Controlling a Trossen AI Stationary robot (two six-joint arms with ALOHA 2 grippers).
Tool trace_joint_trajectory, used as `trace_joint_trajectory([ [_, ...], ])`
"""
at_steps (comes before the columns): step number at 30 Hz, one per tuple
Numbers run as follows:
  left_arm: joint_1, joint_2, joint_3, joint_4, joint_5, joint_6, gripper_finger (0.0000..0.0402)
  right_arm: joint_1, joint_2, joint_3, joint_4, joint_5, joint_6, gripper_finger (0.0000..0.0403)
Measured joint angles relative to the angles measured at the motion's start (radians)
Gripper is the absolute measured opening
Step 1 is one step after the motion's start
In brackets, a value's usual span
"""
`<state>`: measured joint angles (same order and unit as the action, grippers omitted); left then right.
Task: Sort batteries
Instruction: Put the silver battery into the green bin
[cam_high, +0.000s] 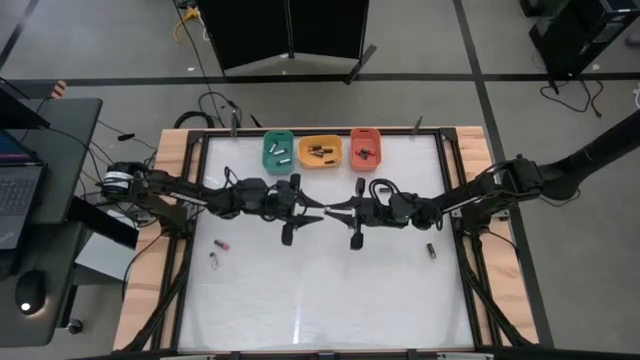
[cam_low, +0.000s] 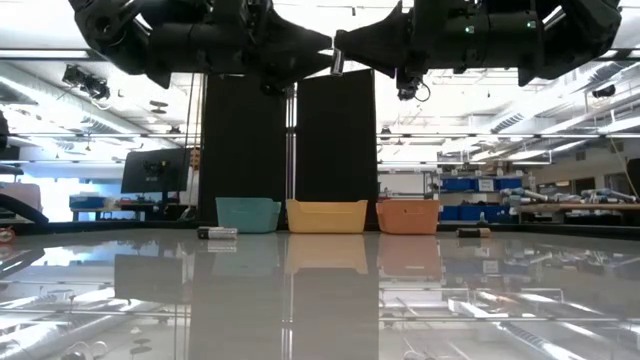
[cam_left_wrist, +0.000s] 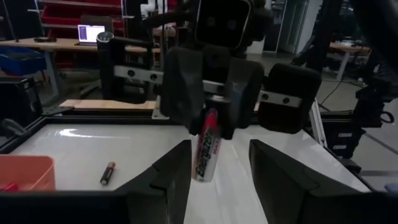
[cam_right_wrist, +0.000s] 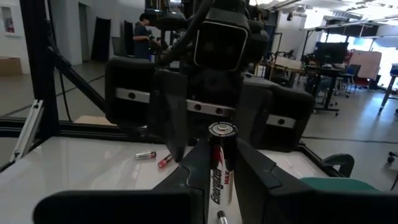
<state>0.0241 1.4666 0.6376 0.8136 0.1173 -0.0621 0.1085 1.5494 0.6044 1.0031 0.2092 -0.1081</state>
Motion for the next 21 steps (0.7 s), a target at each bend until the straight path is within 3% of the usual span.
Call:
trace_joint_trajectory([
  [21,0.015,0.102,0.082,-0.003,0.061,-0.022,0.0164,0.001,-0.001,0.000,0.026,-0.005,0.000,0.0056],
])
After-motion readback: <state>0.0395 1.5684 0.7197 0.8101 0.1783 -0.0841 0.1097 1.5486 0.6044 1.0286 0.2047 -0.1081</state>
